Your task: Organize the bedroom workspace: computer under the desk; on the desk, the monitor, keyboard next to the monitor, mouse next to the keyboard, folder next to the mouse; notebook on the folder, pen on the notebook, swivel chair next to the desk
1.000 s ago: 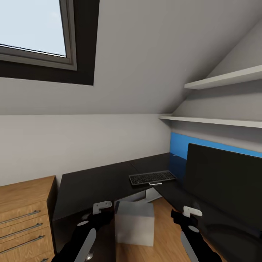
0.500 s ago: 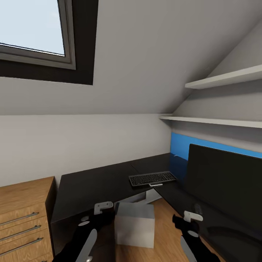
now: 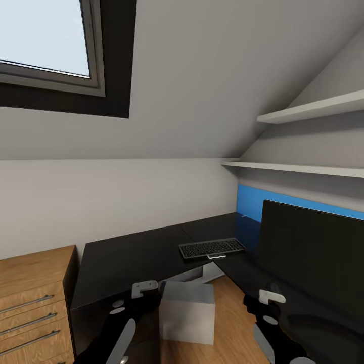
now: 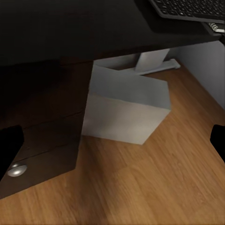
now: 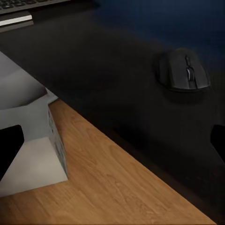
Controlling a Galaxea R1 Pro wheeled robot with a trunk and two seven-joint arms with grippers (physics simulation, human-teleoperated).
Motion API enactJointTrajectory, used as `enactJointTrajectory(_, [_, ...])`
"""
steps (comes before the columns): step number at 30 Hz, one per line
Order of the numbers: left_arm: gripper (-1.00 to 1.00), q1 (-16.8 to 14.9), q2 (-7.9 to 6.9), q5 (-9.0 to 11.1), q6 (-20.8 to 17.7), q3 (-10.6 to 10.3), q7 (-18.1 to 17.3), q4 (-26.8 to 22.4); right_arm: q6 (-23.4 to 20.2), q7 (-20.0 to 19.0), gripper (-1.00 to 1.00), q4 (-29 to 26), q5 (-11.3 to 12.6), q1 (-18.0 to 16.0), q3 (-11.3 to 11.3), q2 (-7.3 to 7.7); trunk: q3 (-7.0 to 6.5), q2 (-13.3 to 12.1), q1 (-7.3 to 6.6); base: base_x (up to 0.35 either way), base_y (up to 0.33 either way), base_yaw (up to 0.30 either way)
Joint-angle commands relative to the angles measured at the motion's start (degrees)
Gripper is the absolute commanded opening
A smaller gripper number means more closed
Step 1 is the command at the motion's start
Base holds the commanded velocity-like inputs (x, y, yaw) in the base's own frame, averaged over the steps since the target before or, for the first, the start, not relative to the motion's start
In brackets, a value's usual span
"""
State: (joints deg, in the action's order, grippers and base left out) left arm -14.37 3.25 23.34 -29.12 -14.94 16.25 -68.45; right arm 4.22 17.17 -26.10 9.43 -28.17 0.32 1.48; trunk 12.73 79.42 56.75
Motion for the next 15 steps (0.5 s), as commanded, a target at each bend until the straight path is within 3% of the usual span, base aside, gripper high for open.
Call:
enactJointTrajectory(1, [1.00,-0.05,-0.01,0.60,-0.14,-0.22,0.54,-0.06,0.39,0.05,1.00,0.46,0.60,-0.28,0.08,0.14,0.08,0.05,0.00,0.000,0.000,0.000])
enactJointTrajectory(13, [1.00,-0.05,-0.07,0.58,-0.11,-1.14,0.68,-0.01,6.04,0.16,1.00,9.47,0.67,-5.30,0.10,1.03,0.08,0.05,0.00,0.000,0.000,0.000])
enactJointTrajectory(15, [1.00,-0.05,-0.02,0.57,-0.09,-1.21,0.59,-0.04,6.69,2.50,1.00,10.25,0.68,-5.88,0.11,1.27,0.08,0.05,0.00,0.000,0.000,0.000])
